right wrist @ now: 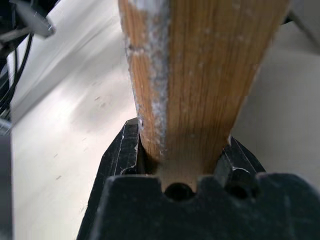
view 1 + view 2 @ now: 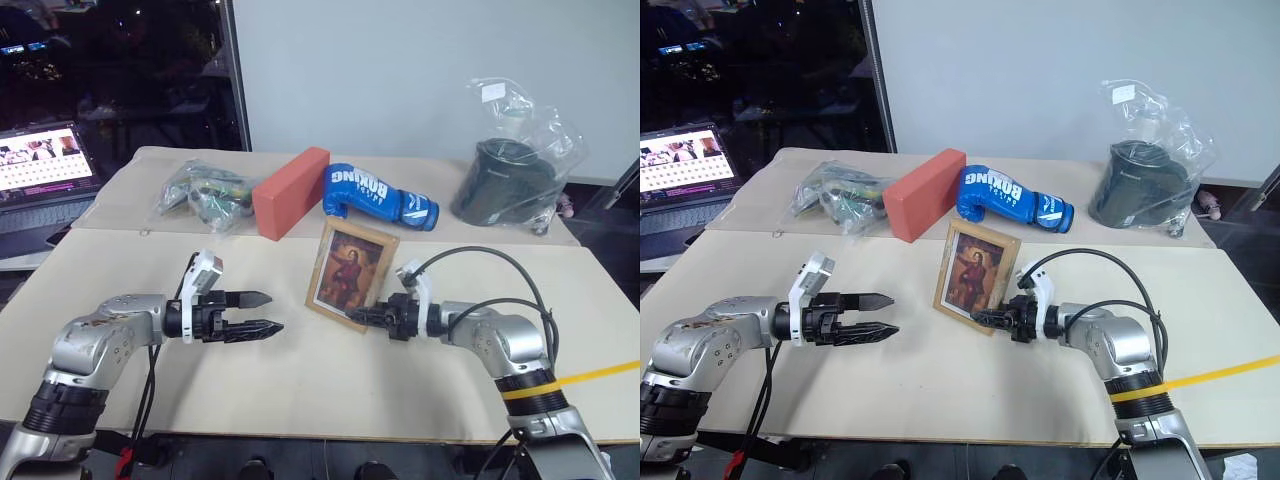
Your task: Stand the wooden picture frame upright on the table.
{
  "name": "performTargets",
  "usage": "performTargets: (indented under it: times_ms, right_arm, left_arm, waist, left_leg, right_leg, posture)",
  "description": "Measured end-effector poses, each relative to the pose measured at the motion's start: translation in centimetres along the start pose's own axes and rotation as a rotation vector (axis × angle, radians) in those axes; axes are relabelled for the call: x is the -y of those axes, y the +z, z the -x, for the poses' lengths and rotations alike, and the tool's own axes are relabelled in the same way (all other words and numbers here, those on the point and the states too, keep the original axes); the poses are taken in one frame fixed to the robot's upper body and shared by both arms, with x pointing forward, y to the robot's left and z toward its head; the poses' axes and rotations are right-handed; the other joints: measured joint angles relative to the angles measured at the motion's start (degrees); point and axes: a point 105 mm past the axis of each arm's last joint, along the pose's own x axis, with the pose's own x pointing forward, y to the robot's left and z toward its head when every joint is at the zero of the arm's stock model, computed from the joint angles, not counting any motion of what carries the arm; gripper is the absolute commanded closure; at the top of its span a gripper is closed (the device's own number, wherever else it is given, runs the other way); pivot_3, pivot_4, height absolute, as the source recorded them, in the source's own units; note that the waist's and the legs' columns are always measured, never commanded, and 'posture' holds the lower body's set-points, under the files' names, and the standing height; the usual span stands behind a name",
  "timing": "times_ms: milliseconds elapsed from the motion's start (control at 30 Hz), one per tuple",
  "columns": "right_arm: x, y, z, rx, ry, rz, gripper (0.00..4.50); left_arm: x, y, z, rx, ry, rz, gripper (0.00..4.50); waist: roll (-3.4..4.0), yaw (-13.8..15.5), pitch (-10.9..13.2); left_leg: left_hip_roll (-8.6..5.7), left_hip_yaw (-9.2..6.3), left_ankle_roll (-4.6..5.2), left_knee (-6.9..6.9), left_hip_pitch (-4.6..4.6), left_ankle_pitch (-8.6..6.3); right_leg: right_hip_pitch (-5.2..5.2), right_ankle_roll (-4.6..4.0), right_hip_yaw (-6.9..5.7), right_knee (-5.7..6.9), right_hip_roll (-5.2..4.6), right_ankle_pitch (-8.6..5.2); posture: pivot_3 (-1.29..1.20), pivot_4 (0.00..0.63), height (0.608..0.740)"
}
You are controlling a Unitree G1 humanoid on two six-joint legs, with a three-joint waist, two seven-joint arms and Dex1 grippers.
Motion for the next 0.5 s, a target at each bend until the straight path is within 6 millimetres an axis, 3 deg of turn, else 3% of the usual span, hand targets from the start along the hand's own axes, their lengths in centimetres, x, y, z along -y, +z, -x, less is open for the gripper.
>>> performTargets:
  times_ms: [33,233,267,367,500]
  right_arm:
    - [-0.1,0.0,0.0,-0.001,0.003,-0.003,2.22]
    - [0.0,-0.4,0.5,-0.003,0.007,-0.039,0.22]
    - [0.0,-0.3,0.8,0.000,0.008,-0.036,0.04]
    - [-1.2,-1.7,3.7,-0.044,0.065,0.113,0.04]
    - [-2.3,-3.0,5.4,-0.065,0.114,0.195,0.04]
  left_arm:
    - [0.0,0.0,0.0,0.000,-0.003,0.001,0.00]
    - [-0.1,0.1,-0.3,0.015,0.009,-0.016,0.00]
    - [-0.3,0.1,-0.4,0.018,0.019,-0.027,0.00]
    - [-2.6,0.1,-0.7,0.049,0.169,-0.105,0.00]
    - [-3.8,-0.3,-0.6,0.054,0.256,-0.163,0.00]
  waist:
    - [0.00,-0.04,0.00]
    - [0.00,0.05,0.00]
    - [0.00,0.07,0.00]
    - [0.00,1.04,0.00]
    - [-0.01,0.25,-0.01]
  left_leg:
    - [0.00,0.00,0.00,0.00,0.01,0.00]
    - [0.01,0.00,0.00,0.00,-0.01,0.00]
    - [0.01,0.00,0.00,0.00,-0.01,0.00]
    - [-0.01,0.00,0.03,0.02,-0.05,-0.03]
    - [0.00,0.00,0.04,0.02,0.01,-0.03]
  right_leg:
    - [0.00,0.00,0.00,0.00,0.00,0.00]
    - [-0.01,0.00,0.00,0.00,0.00,0.00]
    - [-0.01,0.00,0.00,0.00,0.01,0.00]
    - [0.05,0.08,-0.03,-0.11,-0.02,-0.05]
    - [0.05,0.06,-0.01,-0.05,-0.01,-0.04]
  posture:
    - [0.00,0.150,0.720]
    - [0.00,0.150,0.720]
    - [0.00,0.150,0.720]
    - [0.00,0.150,0.720]
    - [0.00,0.150,0.720]
